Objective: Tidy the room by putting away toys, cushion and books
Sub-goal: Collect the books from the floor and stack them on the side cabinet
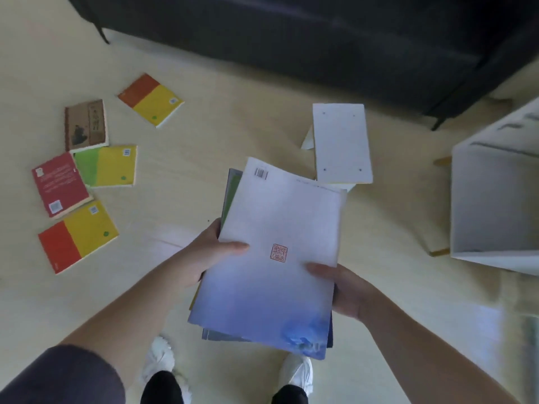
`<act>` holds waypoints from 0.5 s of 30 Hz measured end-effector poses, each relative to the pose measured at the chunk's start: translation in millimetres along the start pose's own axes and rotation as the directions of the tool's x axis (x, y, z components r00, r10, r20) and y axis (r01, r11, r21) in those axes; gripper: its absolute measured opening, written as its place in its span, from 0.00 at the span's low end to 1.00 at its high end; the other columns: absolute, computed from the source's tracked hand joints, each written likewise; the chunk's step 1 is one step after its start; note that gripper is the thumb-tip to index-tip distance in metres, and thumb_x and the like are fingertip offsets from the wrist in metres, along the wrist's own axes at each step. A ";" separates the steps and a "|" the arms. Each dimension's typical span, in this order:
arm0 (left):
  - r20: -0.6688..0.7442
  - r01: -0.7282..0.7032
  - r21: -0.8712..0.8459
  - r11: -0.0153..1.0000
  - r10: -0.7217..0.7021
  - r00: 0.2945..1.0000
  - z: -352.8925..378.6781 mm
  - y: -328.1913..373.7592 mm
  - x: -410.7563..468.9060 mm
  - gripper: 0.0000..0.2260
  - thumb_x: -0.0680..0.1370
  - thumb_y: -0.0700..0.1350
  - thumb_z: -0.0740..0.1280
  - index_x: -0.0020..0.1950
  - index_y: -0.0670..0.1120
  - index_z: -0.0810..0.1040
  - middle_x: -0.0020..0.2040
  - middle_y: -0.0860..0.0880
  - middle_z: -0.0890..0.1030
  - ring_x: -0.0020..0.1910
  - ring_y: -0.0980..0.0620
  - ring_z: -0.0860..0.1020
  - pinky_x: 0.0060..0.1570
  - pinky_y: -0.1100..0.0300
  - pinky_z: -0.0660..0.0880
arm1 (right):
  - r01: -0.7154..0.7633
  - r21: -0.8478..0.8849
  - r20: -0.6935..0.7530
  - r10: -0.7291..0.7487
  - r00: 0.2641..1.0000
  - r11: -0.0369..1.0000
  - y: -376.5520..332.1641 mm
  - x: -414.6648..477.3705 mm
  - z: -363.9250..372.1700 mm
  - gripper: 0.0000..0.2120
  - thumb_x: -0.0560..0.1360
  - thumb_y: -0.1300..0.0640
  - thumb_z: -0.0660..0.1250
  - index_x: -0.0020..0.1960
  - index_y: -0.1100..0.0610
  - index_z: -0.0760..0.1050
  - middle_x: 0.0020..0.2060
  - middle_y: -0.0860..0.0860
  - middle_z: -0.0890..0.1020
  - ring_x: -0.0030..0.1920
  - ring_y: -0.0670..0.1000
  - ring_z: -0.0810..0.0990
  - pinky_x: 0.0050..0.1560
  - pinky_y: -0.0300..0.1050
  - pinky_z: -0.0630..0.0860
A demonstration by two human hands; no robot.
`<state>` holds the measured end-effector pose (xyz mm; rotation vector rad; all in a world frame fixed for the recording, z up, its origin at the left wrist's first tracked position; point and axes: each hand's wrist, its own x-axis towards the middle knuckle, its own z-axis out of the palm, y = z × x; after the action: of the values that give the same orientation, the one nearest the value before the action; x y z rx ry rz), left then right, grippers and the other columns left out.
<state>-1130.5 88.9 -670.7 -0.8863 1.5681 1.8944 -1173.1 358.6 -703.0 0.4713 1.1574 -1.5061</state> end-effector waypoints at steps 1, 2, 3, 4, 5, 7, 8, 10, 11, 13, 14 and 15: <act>-0.004 0.002 0.027 1.000 -0.002 1.000 24.6 15.8 -5.9 0.27 0.60 0.42 0.74 0.58 0.51 0.71 0.51 0.50 0.83 0.46 0.49 0.84 0.40 0.56 0.79 | 0.020 0.015 -0.012 -0.020 1.000 1.000 -9.3 -25.1 -10.6 0.25 0.72 0.60 0.69 0.68 0.63 0.72 0.63 0.62 0.78 0.61 0.62 0.78 0.57 0.54 0.78; -0.007 0.005 0.054 0.999 -0.005 1.000 48.4 29.7 -9.5 0.28 0.60 0.43 0.74 0.58 0.50 0.71 0.51 0.49 0.83 0.46 0.48 0.83 0.41 0.55 0.78 | 0.042 0.035 -0.035 -0.041 0.999 0.998 -19.3 -48.4 -22.6 0.25 0.71 0.60 0.69 0.68 0.63 0.72 0.62 0.62 0.78 0.61 0.63 0.78 0.57 0.54 0.78; -0.005 0.013 0.078 0.997 -0.012 1.000 72.0 42.4 -12.0 0.28 0.60 0.44 0.74 0.58 0.49 0.71 0.52 0.48 0.83 0.47 0.47 0.83 0.43 0.54 0.79 | 0.063 0.053 -0.061 -0.060 0.996 0.997 -29.2 -70.9 -35.5 0.26 0.71 0.60 0.69 0.68 0.63 0.73 0.62 0.62 0.79 0.61 0.63 0.78 0.58 0.55 0.77; 0.009 0.018 0.109 0.994 -0.019 1.000 95.7 54.9 -13.3 0.28 0.60 0.45 0.75 0.58 0.48 0.72 0.52 0.47 0.83 0.48 0.47 0.83 0.46 0.52 0.79 | 0.089 0.072 -0.089 -0.083 0.993 0.993 -39.1 -93.2 -49.4 0.26 0.70 0.60 0.70 0.67 0.63 0.73 0.62 0.63 0.79 0.61 0.64 0.78 0.59 0.56 0.77; 0.026 0.026 0.139 0.990 -0.030 0.999 117.7 66.0 -14.2 0.28 0.60 0.47 0.75 0.58 0.49 0.72 0.52 0.47 0.83 0.48 0.47 0.83 0.48 0.51 0.79 | 0.117 0.090 -0.118 -0.106 0.987 0.989 -48.4 -113.9 -62.0 0.26 0.70 0.60 0.70 0.67 0.63 0.73 0.62 0.63 0.79 0.61 0.64 0.78 0.60 0.58 0.76; 0.064 0.032 0.180 0.983 -0.044 0.997 161.7 88.5 -11.6 0.29 0.60 0.49 0.75 0.59 0.48 0.73 0.51 0.47 0.83 0.47 0.47 0.84 0.47 0.52 0.79 | 0.174 0.117 -0.176 -0.152 0.972 0.978 -66.3 -151.9 -89.3 0.27 0.69 0.60 0.70 0.67 0.63 0.73 0.62 0.64 0.78 0.62 0.66 0.77 0.62 0.60 0.75; 0.081 0.030 0.193 0.981 -0.046 0.996 182.5 99.3 -8.8 0.29 0.60 0.49 0.75 0.59 0.48 0.73 0.51 0.47 0.83 0.46 0.48 0.83 0.45 0.54 0.79 | 0.206 0.127 -0.205 -0.177 0.962 0.970 -73.5 -167.3 -101.3 0.28 0.69 0.59 0.71 0.67 0.64 0.72 0.62 0.64 0.78 0.62 0.66 0.76 0.62 0.61 0.74; 0.105 0.013 0.219 0.976 -0.036 0.994 221.9 120.3 0.6 0.29 0.61 0.50 0.73 0.60 0.47 0.72 0.51 0.48 0.82 0.46 0.49 0.83 0.42 0.57 0.77 | 0.258 0.141 -0.257 -0.216 0.942 0.956 -86.0 -190.9 -123.7 0.31 0.67 0.58 0.73 0.68 0.64 0.71 0.63 0.65 0.77 0.63 0.68 0.75 0.65 0.64 0.71; 0.133 -0.009 0.246 0.969 -0.025 0.991 242.6 131.7 7.6 0.29 0.61 0.50 0.73 0.61 0.47 0.71 0.52 0.49 0.82 0.47 0.50 0.82 0.41 0.58 0.77 | 0.279 0.157 -0.282 -0.228 0.932 0.947 -92.4 -201.4 -135.2 0.32 0.67 0.57 0.74 0.69 0.64 0.71 0.63 0.65 0.77 0.64 0.68 0.75 0.65 0.65 0.70; 0.194 -0.045 0.305 0.951 -0.016 0.981 281.5 151.0 22.9 0.27 0.67 0.49 0.74 0.63 0.47 0.70 0.53 0.50 0.80 0.48 0.51 0.81 0.42 0.59 0.76 | 0.318 0.190 -0.329 -0.245 0.912 0.929 -103.1 -219.4 -158.9 0.34 0.66 0.56 0.75 0.69 0.64 0.71 0.63 0.66 0.76 0.64 0.69 0.74 0.65 0.66 0.70; 0.232 -0.071 0.345 0.936 -0.012 0.973 307.4 164.4 35.9 0.24 0.71 0.48 0.73 0.64 0.47 0.69 0.54 0.51 0.80 0.49 0.51 0.81 0.42 0.59 0.76 | 0.347 0.209 -0.365 -0.257 0.895 0.914 -110.7 -229.0 -178.4 0.33 0.66 0.56 0.75 0.68 0.64 0.71 0.63 0.66 0.76 0.63 0.69 0.74 0.65 0.66 0.70; 0.247 -0.088 0.379 0.921 -0.009 0.969 321.8 170.7 42.9 0.21 0.74 0.46 0.72 0.64 0.48 0.68 0.54 0.51 0.79 0.49 0.51 0.80 0.42 0.59 0.75 | 0.363 0.218 -0.379 -0.264 0.887 0.906 -113.8 -234.3 -188.2 0.33 0.66 0.56 0.75 0.68 0.64 0.71 0.63 0.66 0.76 0.63 0.69 0.74 0.64 0.65 0.71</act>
<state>-1335.6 370.9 -557.2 -0.4324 1.7295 1.5649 -1262.0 627.7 -551.5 0.7942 1.3395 -1.9463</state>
